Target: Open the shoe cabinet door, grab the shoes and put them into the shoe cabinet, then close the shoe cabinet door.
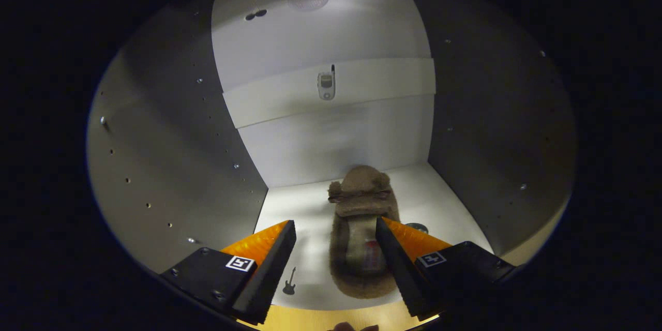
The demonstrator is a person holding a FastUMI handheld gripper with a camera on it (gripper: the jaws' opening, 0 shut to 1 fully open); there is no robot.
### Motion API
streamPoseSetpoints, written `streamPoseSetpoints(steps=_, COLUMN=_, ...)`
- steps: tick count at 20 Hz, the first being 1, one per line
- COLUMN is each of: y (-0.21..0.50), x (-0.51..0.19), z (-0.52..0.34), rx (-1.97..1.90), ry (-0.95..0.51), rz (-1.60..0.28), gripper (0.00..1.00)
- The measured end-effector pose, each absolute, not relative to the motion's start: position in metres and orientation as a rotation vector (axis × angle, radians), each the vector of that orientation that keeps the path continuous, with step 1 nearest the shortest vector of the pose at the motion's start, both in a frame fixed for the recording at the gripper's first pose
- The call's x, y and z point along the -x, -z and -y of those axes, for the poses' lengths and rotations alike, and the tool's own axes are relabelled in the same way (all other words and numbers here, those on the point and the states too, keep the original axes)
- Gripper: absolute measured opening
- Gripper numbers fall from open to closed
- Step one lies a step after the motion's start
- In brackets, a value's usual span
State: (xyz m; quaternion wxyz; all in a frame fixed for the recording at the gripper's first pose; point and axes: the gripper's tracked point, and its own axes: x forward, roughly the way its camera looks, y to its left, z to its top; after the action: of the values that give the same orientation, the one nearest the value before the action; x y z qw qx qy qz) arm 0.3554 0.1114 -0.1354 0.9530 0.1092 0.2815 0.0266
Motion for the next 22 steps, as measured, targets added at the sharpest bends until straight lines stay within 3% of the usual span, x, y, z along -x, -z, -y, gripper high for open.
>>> streamPoseSetpoints(steps=8, y=0.046, x=-0.283, z=-0.091, rx=-0.206, ry=-0.028, rz=-0.300, gripper=0.98)
streamPoseSetpoints(steps=13, y=-0.009, x=-0.202, z=-0.082, rx=-0.106, ry=-0.021, rz=-0.130, gripper=0.98)
streamPoseSetpoints(steps=22, y=-0.025, x=-0.065, z=-0.042, rx=-0.133, ry=-0.048, rz=-0.075, gripper=0.98)
